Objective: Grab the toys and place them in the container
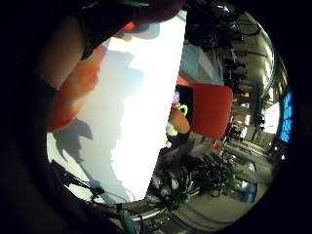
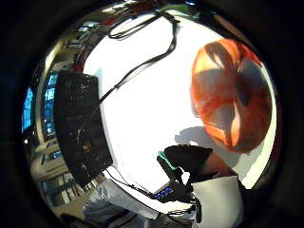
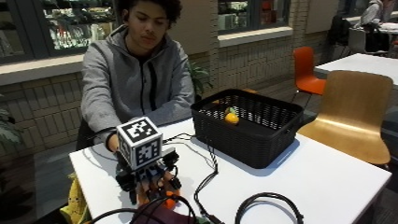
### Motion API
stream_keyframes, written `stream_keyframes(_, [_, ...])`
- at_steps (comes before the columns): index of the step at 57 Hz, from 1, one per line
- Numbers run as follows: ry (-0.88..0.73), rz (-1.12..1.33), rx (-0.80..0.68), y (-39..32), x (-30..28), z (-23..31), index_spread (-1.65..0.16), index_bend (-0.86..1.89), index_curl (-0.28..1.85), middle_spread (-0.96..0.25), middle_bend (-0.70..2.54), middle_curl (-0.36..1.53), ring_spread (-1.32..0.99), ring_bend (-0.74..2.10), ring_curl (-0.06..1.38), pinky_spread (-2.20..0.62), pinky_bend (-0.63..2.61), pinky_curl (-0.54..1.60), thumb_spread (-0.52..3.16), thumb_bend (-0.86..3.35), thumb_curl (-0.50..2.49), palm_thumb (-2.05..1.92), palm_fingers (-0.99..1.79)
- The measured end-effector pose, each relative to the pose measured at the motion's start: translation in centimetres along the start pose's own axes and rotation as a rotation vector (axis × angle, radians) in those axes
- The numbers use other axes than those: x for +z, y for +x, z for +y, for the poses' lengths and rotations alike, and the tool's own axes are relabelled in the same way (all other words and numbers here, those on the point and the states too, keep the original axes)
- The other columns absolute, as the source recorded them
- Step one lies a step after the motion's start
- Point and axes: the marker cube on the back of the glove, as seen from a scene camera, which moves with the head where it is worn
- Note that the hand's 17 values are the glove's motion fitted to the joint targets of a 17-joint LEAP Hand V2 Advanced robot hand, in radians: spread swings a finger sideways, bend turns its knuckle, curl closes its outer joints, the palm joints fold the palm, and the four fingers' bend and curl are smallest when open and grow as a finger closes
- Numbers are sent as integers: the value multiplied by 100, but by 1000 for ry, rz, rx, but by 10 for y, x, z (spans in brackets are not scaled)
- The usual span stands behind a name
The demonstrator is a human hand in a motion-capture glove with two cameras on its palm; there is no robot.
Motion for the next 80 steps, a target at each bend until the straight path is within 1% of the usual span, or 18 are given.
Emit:
stream_keyframes(3, [-17,-52,20,0,9,-4,-30,17,33,0,13,38,-11,15,21,2,51,40,115,-3,32,15,-13])
stream_keyframes(9, [-36,-90,47,-1,21,-11,-31,12,31,0,11,34,-10,14,20,3,69,44,117,-1,32,16,-16])
stream_keyframes(14, [-23,-112,71,-2,25,-16,-32,12,29,-1,9,30,-10,14,19,5,89,48,124,0,32,17,-16])
stream_keyframes(17, [-9,-104,82,-3,25,-17,-32,12,29,-1,10,29,-10,16,19,5,94,49,127,0,33,19,-16])
stream_keyframes(25, [45,-59,96,-10,24,-20,-32,29,34,-3,9,24,-10,21,21,3,99,49,140,1,33,21,4])
stream_keyframes(27, [57,-63,101,-12,24,-20,-32,34,36,-3,7,22,-11,25,22,0,104,49,146,3,33,22,14])
stream_keyframes(31, [97,-69,116,-15,25,-21,-31,40,39,-4,8,20,-13,33,25,-7,106,49,156,7,33,26,18])
stream_keyframes(40, [197,-53,104,-20,27,-19,-28,45,45,-7,12,17,-21,66,35,-21,106,48,166,19,36,37,36])
stream_keyframes(45, [251,-30,63,-21,23,-20,-26,47,49,-9,16,18,-25,77,41,-26,108,50,167,27,38,44,43])
stream_keyframes(54, [292,52,17,-24,18,-10,-25,48,55,-11,23,23,-29,84,46,-31,114,52,161,37,44,53,56])
stream_keyframes(64, [378,-42,-64,-42,-7,2,-25,50,64,-13,34,30,-34,87,50,-35,116,54,150,36,53,60,58])
stream_keyframes(73, [450,-74,-194,-95,-52,20,-24,53,72,-14,42,35,-37,87,53,-35,116,55,140,33,61,64,57])
stream_keyframes(80, [507,-85,-389,-164,-88,43,-24,53,77,-14,48,39,-38,87,56,-35,117,56,134,31,66,65,55])
